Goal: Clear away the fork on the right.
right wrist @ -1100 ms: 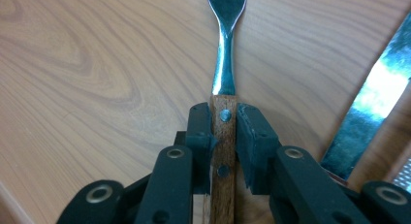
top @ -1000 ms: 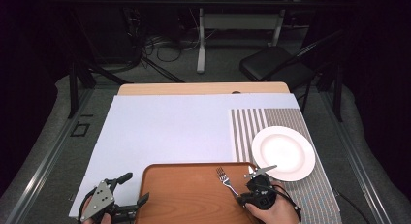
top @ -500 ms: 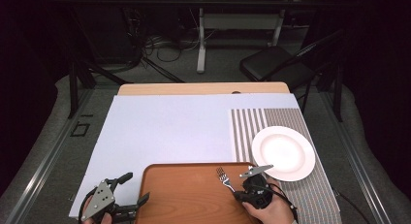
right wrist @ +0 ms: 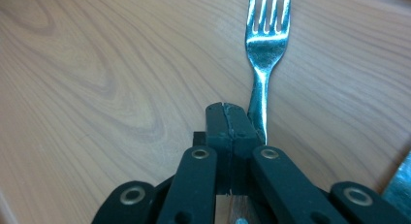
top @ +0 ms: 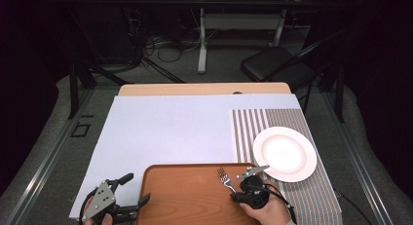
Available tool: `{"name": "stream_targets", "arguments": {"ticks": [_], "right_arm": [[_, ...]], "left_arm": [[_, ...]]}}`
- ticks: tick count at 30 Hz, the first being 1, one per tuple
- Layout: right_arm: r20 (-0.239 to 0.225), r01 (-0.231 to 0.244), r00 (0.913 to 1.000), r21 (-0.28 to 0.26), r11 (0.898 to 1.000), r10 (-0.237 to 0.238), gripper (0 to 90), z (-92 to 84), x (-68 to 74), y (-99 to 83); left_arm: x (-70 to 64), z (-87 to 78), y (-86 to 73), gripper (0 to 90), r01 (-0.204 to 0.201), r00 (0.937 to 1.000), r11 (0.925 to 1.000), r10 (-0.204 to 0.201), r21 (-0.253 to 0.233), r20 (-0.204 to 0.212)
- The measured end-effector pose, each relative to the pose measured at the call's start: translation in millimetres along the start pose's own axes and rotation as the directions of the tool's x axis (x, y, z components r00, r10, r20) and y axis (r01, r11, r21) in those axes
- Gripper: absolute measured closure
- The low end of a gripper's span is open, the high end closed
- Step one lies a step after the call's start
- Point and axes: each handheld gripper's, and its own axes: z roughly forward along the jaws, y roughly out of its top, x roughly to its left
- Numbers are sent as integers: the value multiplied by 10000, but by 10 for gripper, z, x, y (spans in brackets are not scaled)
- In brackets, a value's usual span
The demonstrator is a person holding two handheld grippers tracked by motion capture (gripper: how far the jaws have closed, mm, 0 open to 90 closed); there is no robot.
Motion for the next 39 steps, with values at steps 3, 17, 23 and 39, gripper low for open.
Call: {"name": "stream_targets", "arguments": {"ticks": [3, 17, 23, 39], "right_arm": [[-8, -109, 9999, -41, 9999, 109, 900, 19, -10, -2], [240, -762, 9968, -102, 9970, 764, 900, -50, -146, -60], [359, -962, 9947, -168, 9952, 968, 900, -94, -216, -90], [426, -1203, 9918, -128, 9927, 1207, 900, -143, -279, -120]], "left_arm": [[4, 2, -2, 156, 39, 10000, 10000, -39, 0, -9], [2, -2, -1, 156, 40, 10000, 10000, -40, -5, -12], [4, -4, -1, 156, 38, 10000, 10000, -38, -18, -7], [3, -6, 1, 156, 17, 10000, 10000, -17, -22, -9]]}}
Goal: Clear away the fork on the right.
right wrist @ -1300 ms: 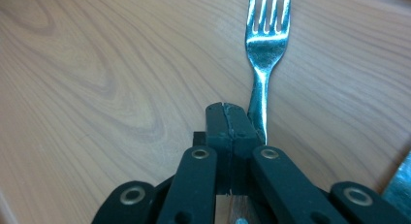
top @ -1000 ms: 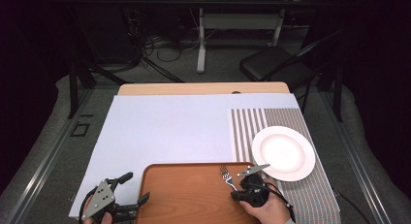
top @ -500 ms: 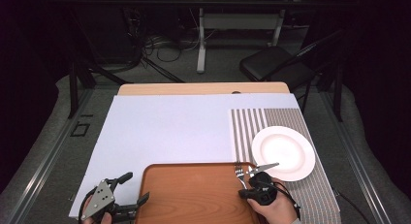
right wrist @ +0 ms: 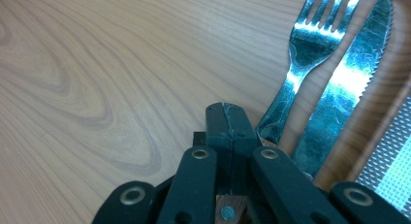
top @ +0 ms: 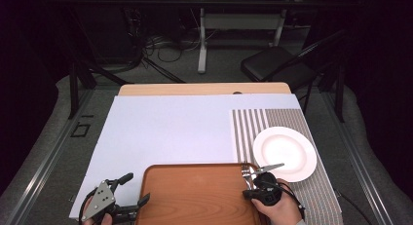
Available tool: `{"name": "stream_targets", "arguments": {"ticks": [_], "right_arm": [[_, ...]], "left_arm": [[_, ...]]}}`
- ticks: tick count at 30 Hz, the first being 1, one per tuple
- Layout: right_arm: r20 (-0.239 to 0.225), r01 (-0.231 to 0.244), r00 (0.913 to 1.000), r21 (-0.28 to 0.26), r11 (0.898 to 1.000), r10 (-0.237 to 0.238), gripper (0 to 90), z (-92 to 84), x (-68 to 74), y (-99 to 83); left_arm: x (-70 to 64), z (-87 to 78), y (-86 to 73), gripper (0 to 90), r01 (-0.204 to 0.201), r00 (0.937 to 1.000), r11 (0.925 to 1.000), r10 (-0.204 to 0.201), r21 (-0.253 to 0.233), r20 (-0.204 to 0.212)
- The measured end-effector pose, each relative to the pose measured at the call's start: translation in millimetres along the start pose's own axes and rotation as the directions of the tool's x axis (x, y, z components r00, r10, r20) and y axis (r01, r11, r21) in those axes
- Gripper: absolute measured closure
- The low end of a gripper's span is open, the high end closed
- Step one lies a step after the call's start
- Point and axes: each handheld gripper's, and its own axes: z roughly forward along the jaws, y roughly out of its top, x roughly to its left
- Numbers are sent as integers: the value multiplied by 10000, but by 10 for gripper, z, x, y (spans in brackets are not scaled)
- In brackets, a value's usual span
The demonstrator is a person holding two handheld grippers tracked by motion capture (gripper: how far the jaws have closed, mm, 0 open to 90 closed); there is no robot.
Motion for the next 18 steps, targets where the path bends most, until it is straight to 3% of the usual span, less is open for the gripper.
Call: {"name": "stream_targets", "arguments": {"ticks": [7, 9, 16, 18], "right_arm": [[-42, 155, 9999, -68, 9999, -155, 900, -35, 13, 0], [-85, 273, 9996, -390, 9989, -277, 900, -60, 17, -4], [-108, 259, 9996, -585, 9980, -266, 876, -175, -13, -13], [-147, 463, 9988, -832, 9955, -477, 840, -218, -20, -15]], "left_arm": [[0, -1, 0, 156, -10, 10000, 10000, 10, 10, -4], [-1, 0, 0, 157, 7, 10000, 10000, -7, -3, -10], [-3, 0, 3, 156, -33, 10000, 10000, 33, 5, 1], [-1, 4, 3, 156, -38, 10000, 10000, 38, 16, -4]]}}
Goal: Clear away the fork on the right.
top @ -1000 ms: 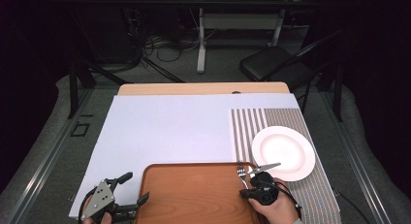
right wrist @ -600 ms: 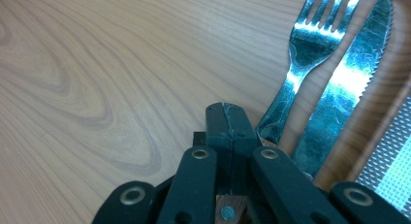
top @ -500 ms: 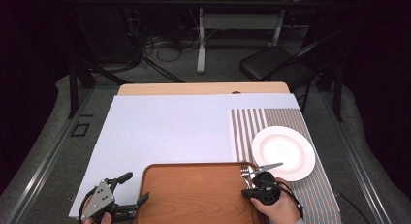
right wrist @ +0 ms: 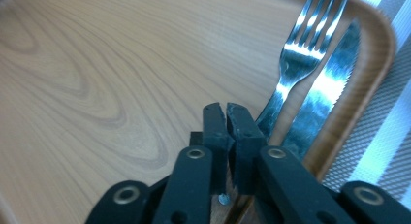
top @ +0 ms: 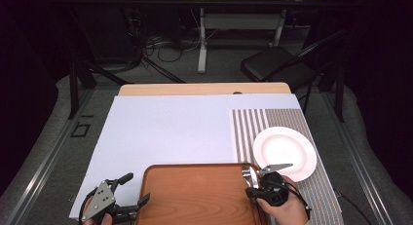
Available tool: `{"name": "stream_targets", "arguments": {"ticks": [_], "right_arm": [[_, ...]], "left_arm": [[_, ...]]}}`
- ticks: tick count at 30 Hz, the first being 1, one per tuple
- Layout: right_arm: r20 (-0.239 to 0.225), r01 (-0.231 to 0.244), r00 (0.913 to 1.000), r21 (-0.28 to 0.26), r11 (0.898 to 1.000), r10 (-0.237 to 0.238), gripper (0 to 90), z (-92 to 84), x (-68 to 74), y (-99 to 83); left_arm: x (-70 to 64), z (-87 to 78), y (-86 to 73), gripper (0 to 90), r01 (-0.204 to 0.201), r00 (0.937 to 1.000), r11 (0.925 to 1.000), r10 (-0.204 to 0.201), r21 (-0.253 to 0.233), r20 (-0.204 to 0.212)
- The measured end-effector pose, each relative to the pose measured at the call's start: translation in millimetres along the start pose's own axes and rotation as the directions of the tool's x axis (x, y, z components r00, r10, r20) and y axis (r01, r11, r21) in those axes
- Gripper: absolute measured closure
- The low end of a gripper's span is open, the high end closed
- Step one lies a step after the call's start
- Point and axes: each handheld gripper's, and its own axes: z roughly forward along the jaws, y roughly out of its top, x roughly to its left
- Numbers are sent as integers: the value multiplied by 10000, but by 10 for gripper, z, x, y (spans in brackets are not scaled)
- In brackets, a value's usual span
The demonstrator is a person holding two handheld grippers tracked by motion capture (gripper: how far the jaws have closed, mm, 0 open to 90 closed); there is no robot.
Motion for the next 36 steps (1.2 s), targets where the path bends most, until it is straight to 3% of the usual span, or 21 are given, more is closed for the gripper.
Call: {"name": "stream_targets", "arguments": {"ticks": [4, 8, 12, 16, 21, 23, 31, 32, 36], "right_arm": [[120, 607, 9981, -377, 9974, -603, 767, -135, 1, -7], [300, 817, 9964, -853, 9930, -794, 676, -247, -29, -47], [421, 817, 9961, -1003, 9916, -778, 610, -333, -94, -84], [489, 739, 9964, -1015, 9921, -692, 609, -387, -153, -101], [760, 983, 9930, -1047, 9896, -906, 628, -437, -187, -106], [725, 825, 9944, -867, 9928, -763, 639, -463, -198, -105], [947, 1314, 9882, -1184, 9842, -1205, 621, -559, -256, -132], [1158, 1585, 9828, -1307, 9787, -1437, 604, -574, -268, -142], [1413, 1872, 9755, -1299, 9737, -1687, 548, -631, -325, -170]], "left_arm": [[-6, 2, 3, 156, -71, 10000, 10000, 71, 34, 6], [-8, 0, 4, 156, -76, 10000, 10000, 76, 23, 10], [-4, 3, 3, 156, -56, 10000, 10000, 56, 21, 13], [-8, 5, 5, 156, -61, 10000, 10000, 61, 40, 10], [-6, 9, 2, 156, -7, 10000, 10000, 7, 40, -6], [0, 10, 1, 156, -19, 10000, 10000, 19, 39, 2], [2, 6, -2, 156, 46, 10000, 10000, -46, 34, -5], [2, 6, -2, 156, 45, 10000, 10000, -45, 34, -3], [4, 8, -2, 156, 59, 10000, 10000, -59, 38, -3]]}}
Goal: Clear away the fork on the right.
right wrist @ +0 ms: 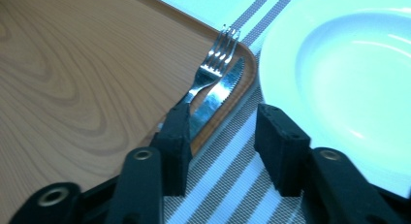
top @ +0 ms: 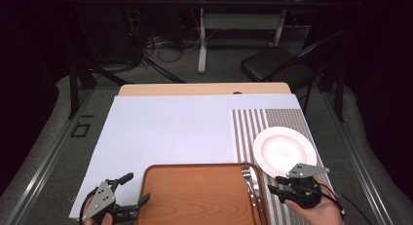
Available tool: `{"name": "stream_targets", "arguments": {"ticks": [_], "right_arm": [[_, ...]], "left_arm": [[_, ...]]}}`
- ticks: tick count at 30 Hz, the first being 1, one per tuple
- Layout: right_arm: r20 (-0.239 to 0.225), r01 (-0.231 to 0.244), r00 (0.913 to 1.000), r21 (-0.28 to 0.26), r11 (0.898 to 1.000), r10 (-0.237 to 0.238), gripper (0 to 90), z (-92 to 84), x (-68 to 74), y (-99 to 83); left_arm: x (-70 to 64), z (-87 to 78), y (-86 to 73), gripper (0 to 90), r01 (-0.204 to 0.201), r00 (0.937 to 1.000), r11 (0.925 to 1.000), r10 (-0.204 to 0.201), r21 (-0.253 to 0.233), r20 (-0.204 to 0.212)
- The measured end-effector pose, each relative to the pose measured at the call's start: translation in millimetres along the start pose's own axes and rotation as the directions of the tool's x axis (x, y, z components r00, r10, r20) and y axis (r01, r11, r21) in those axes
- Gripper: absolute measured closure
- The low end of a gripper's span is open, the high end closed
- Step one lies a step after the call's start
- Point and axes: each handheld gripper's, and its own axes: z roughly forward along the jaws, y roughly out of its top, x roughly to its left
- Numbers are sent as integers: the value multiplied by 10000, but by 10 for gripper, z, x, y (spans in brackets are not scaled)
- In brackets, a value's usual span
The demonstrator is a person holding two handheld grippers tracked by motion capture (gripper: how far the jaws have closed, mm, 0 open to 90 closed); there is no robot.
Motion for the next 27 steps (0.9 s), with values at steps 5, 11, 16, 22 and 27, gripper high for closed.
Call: {"name": "stream_targets", "arguments": {"ticks": [5, 11, 16, 22, 27], "right_arm": [[767, 228, 9969, -321, 9992, -203, 367, -79, -88, -31], [1287, 197, 9916, -559, 9982, -124, 166, -132, -159, -52], [1581, 221, 9873, -609, 9979, -122, 34, -146, -180, -73], [1709, 76, 9853, -622, 9980, 32, 0, -164, -204, -68], [1709, 233, 9852, -452, 9987, -152, 0, -186, -225, -61]], "left_arm": [[0, -4, 0, 156, 6, 10000, 10000, -6, -9, -13], [-4, -6, 1, 156, -20, 10000, 10000, 20, -8, -16], [-3, -4, 1, 156, -42, 10000, 10000, 42, 14, -5], [-4, -6, 1, 156, -49, 10000, 10000, 49, 10, -18], [-8, -10, 1, 156, -36, 10000, 10000, 36, 4, -22]]}}
